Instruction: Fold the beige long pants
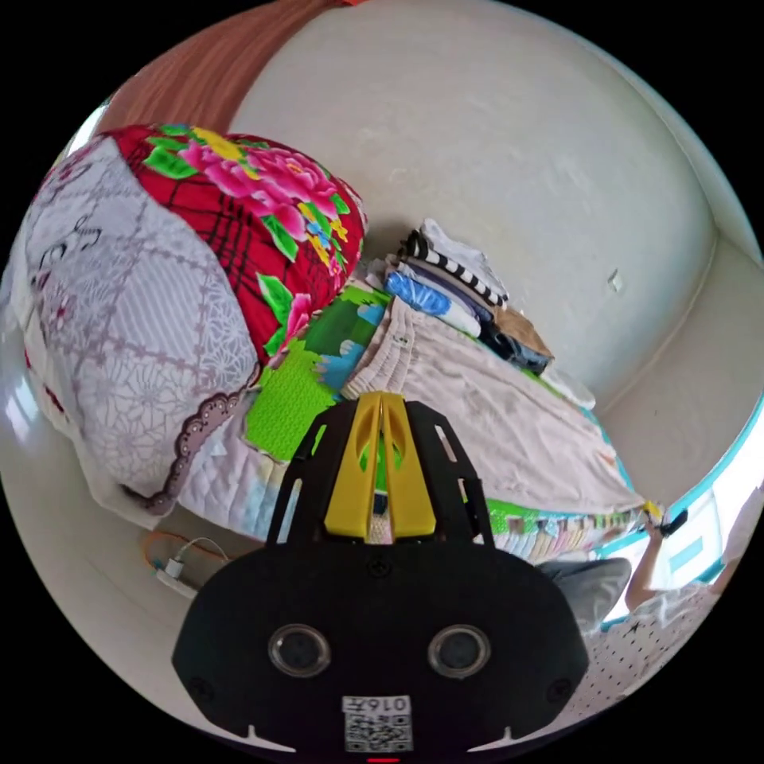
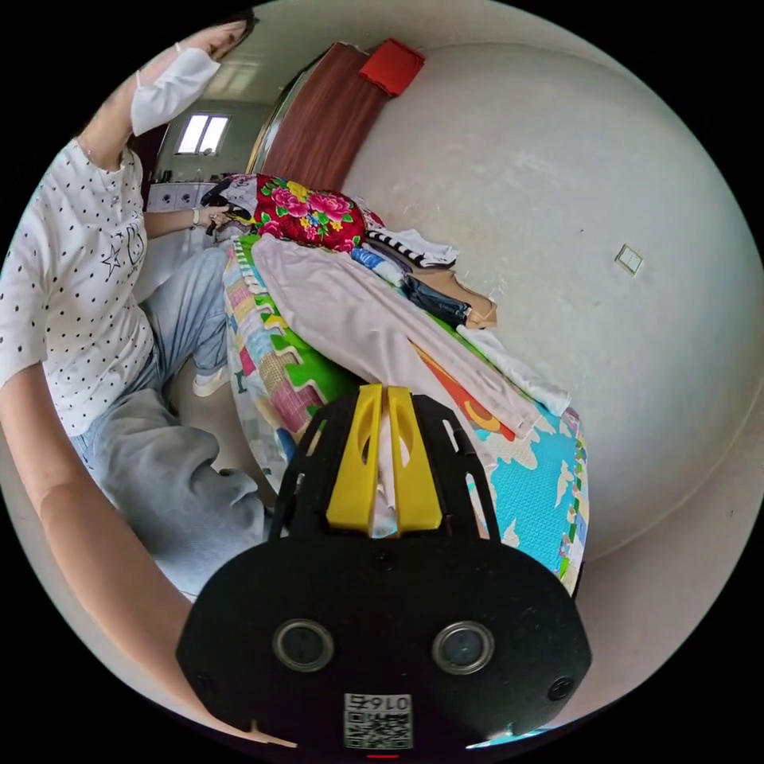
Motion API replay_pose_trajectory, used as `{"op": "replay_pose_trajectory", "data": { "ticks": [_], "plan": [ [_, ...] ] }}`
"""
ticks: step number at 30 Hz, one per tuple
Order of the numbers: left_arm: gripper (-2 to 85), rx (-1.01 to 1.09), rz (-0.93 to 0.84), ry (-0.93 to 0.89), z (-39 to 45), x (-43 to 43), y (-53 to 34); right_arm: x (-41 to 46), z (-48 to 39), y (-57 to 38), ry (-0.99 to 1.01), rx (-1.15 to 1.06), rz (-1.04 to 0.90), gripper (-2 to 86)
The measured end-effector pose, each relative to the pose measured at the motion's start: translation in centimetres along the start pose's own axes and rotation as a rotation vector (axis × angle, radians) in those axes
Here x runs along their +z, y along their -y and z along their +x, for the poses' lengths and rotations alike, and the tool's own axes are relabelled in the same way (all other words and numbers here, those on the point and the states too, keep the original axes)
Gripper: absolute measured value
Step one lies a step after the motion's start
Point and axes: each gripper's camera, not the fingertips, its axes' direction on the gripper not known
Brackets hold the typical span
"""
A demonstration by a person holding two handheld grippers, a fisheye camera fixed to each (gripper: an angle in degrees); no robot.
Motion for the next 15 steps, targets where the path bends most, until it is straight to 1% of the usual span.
{"op": "replay_pose_trajectory", "data": {
  "ticks": [2, 4, 7, 9, 11, 13, 15],
  "plan": [
    [1.9, 0.000, -0.052, -0.012, -0.4, 0.8, 0.4, -0.4, -0.6, 0.1, -0.030, -0.010, -0.015, 0.2],
    [7.0, -0.080, -0.108, -0.087, -1.7, 2.3, 1.1, -0.3, -1.1, 0.2, -0.074, -0.009, -0.031, 0.2],
    [9.9, -0.219, -0.143, -0.157, -3.7, 4.2, 1.8, -0.2, -1.1, -0.1, -0.095, 0.022, -0.015, 0.2],
    [10.8, -0.276, -0.169, -0.181, -4.7, 5.3, 2.2, -0.3, -0.8, -0.3, -0.090, 0.050, -0.006, 0.2],
    [10.9, -0.305, -0.205, -0.173, -5.1, 6.4, 2.5, -0.3, -0.6, -0.5, -0.088, 0.064, -0.009, 0.2],
    [10.0, -0.299, -0.200, -0.099, -5.1, 6.9, 3.3, -0.3, -0.5, -0.6, -0.089, 0.069, -0.022, 0.3],
    [8.4, -0.277, -0.208, -0.070, -4.9, 7.3, 4.1, 0.0, -0.4, -0.6, -0.085, 0.068, -0.048, 0.3]
  ]
}}
